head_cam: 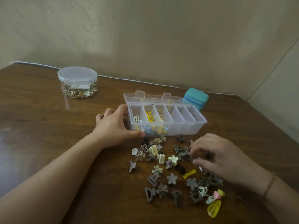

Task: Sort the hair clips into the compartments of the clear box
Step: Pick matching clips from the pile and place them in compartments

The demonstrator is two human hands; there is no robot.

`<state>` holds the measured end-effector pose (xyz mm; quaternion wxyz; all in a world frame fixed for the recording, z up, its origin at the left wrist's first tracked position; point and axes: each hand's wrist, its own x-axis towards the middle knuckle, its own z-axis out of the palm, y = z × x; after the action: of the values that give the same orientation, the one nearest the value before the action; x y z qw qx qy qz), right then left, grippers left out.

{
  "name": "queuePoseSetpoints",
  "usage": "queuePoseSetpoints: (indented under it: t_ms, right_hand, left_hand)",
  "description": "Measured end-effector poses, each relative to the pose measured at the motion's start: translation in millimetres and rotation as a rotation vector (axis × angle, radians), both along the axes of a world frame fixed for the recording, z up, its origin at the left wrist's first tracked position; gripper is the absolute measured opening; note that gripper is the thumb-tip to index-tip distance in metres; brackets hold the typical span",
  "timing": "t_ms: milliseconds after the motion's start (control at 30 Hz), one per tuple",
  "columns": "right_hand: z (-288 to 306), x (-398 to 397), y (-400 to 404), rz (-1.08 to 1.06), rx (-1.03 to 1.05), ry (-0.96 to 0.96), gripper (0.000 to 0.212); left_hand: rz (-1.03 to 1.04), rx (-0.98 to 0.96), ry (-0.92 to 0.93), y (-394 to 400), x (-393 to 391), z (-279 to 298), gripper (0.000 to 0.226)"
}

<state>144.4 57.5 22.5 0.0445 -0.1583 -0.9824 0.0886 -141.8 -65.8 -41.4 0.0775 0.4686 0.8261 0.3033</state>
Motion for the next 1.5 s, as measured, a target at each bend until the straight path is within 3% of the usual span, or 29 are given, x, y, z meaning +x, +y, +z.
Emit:
queuePoseSetpoints:
  t_ms: [267,567,667,833,933,1133,1267,1433,1500]
  right_hand:
    - [1.8,-9.7,-14.0,0.171,0.185,-0.28,0.028]
    - [11.1,-20.1,-10.0,0.098,0.119,-0.284,0.024]
    - [25.6,-31.5,-2.6,0.05,-0.052,-0.166,0.029]
    - [41.3,-79.0,25.2,-0.056,-0.386,0.292,0.027]
    - [33.3,-109.5,40.0,-0.156,-0.505,0.35,0.028]
    - [32.2,-89.8,41.4,-0.252,-0.298,0.35,0.017]
    - [32.7,-11.5,-6.9,-0.225,-0.056,0.148,0.012]
    - [-17.7,67.6,-66.1,-0.53,-0.031,0.066,0.062]
    - [-37.2,81.2,-77.2,-0.537,0.057,0.125,0.063]
  left_hand:
    - [-0.007,-0.009,-0.001,0.8,-2.9,-2.3,0.105]
    - [-0.014,-0.007,-0.001,1.2,-4.0,-2.9,0.102]
    - [-0.014,-0.005,-0.003,0.9,-3.9,-3.0,0.102]
    - [-0.016,0.0,-0.003,-0.5,-2.0,-1.2,0.1]
    - [-0.016,-0.005,-0.005,-1.0,-1.2,0.5,0.1]
    - [-0.011,-0.011,-0.007,-1.2,-0.2,1.5,0.1]
    - [-0.004,-0.01,-0.001,-0.8,1.0,2.5,0.101]
    - [-0.007,-0.026,-0.013,-1.6,-1.0,1.3,0.108]
    - [-0.004,-0.03,-0.017,-0.8,-0.9,1.0,0.109]
